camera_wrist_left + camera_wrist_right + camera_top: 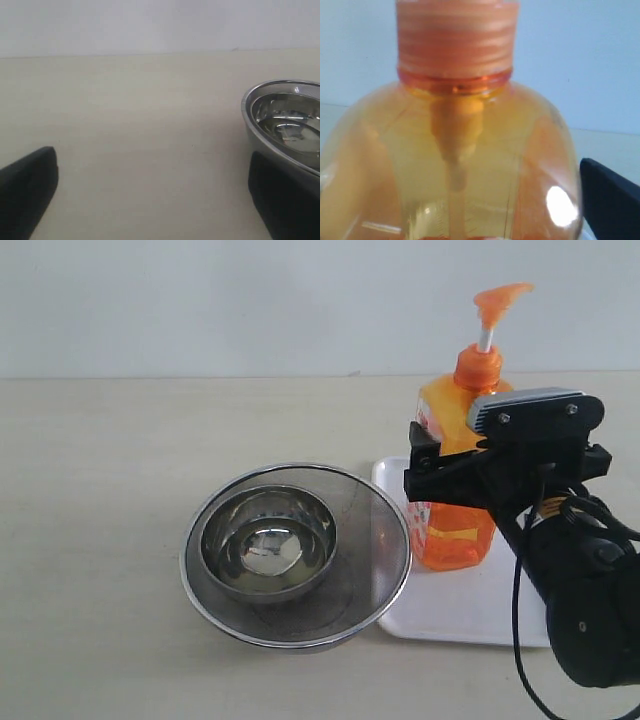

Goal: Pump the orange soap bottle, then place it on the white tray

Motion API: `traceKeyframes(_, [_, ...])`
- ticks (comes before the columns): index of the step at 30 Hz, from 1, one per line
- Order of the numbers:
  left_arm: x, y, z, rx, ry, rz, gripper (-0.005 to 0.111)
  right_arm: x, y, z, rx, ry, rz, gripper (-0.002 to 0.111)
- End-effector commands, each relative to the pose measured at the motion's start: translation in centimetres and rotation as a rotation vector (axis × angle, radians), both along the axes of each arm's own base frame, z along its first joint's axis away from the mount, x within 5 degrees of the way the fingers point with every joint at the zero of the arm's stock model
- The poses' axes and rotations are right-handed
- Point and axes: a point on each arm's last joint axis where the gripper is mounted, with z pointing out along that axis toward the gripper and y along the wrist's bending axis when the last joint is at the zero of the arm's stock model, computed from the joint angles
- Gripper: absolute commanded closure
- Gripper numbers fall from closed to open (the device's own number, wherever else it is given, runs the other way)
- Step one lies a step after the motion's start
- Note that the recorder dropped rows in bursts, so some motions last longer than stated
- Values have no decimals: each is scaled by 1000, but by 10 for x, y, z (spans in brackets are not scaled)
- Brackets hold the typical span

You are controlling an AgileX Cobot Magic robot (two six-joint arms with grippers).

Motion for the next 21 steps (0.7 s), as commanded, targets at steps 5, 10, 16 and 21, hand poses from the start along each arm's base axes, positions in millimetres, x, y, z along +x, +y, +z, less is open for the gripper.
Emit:
traceKeyframes(5, [0, 0, -1, -1, 0, 1, 11, -2, -4, 31, 59, -97, -14, 7])
traceKeyframes(10, [0, 0, -1, -1, 0, 1, 11, -10, -8, 51, 49, -43, 2, 7])
traceKeyframes(16, [0, 0, -1, -1, 0, 1, 11, -27, -18, 73, 82, -21, 37, 7])
traceKeyframes(21, [0, 0, -1, -1, 0, 1, 11, -40, -21, 82, 76, 87, 87, 7])
